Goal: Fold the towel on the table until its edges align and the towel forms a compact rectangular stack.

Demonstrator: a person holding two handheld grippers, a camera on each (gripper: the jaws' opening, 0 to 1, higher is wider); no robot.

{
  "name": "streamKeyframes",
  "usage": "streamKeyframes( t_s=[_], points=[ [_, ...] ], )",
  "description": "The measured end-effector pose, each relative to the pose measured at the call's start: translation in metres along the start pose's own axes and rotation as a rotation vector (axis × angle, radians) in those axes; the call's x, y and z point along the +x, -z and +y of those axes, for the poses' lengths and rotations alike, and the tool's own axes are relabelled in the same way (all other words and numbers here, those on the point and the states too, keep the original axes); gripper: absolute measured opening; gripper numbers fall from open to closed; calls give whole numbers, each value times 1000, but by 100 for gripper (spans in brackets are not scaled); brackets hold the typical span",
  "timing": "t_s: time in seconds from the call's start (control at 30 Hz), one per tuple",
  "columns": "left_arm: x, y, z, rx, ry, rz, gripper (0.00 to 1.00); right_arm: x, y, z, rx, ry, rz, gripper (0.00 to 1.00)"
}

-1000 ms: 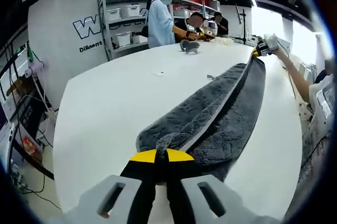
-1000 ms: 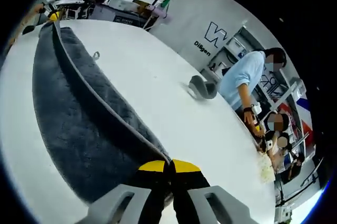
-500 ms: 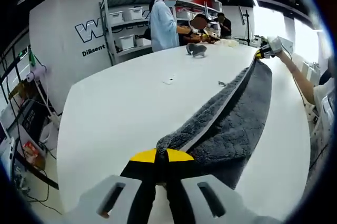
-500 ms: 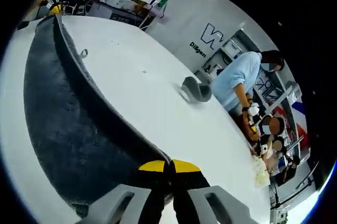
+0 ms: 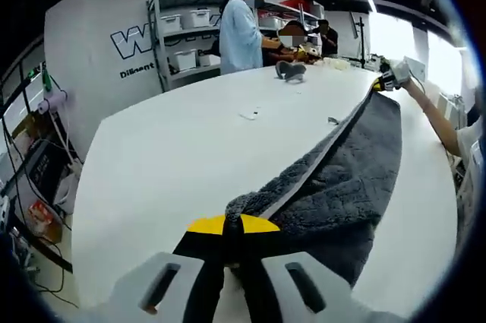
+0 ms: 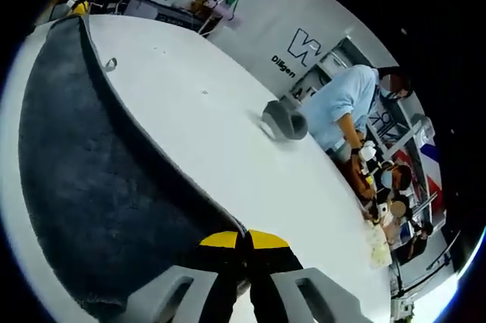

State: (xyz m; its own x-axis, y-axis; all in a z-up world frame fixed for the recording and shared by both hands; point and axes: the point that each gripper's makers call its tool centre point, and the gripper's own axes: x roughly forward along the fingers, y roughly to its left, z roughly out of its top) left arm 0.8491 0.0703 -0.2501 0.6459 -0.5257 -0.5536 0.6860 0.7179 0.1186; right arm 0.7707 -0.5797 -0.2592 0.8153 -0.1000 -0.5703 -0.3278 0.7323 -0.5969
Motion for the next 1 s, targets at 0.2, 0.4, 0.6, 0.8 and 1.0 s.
streamKeyframes(
  t_s=[0.2, 0.4, 0.6, 0.8, 1.0],
  points=[
    [11, 11, -4, 25, -15, 34, 11, 7, 8, 8, 29, -17, 25, 8],
    [5, 7, 3, 5, -56, 5, 25, -2, 17, -3, 83, 33, 63, 30],
    [-7, 6, 16, -32, -126, -3, 47, -12, 29, -9, 183, 76, 92, 52],
    [-24, 12, 20, -101, -160, -1, 67, -30, 38, -9, 271, 75, 110, 68],
    [-47, 21, 5, -158, -136, -5, 87, -54, 42, 9, 359, -3, 93, 83]
  ],
)
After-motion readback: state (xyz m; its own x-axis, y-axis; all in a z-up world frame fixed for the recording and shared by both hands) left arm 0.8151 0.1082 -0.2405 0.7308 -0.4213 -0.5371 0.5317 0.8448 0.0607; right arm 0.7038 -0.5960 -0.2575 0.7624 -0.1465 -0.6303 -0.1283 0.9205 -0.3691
